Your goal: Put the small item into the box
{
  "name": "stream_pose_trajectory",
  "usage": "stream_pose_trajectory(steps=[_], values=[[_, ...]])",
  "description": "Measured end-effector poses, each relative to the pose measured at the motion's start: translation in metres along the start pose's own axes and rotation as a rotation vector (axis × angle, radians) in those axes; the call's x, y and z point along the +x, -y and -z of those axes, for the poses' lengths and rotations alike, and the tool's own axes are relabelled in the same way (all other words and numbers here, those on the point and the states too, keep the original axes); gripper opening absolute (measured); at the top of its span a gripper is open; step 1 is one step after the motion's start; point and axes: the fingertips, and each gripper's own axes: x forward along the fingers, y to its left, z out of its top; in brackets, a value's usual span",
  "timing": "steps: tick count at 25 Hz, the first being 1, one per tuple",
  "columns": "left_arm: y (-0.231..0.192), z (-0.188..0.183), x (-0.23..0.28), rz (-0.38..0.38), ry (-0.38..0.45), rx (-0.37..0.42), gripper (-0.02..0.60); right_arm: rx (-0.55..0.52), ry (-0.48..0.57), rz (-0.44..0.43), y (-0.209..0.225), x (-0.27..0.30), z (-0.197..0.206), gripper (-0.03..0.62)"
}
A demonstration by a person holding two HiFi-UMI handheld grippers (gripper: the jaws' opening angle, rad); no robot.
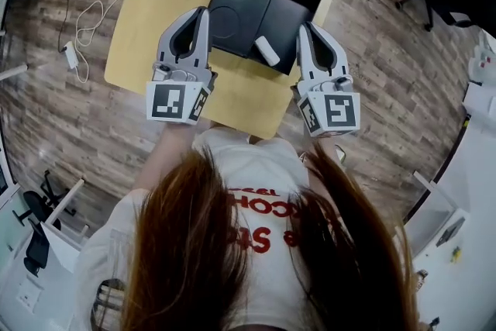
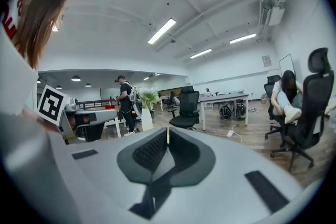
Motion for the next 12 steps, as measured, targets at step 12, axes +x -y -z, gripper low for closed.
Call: stream_pose_trajectory(steps=[12], values=[[0.003,-0.049,-0.011,-0.01,0.093,0.031,0.006,-0.041,0.121,0.011,-0.003,-0.016,-0.065,0.006]])
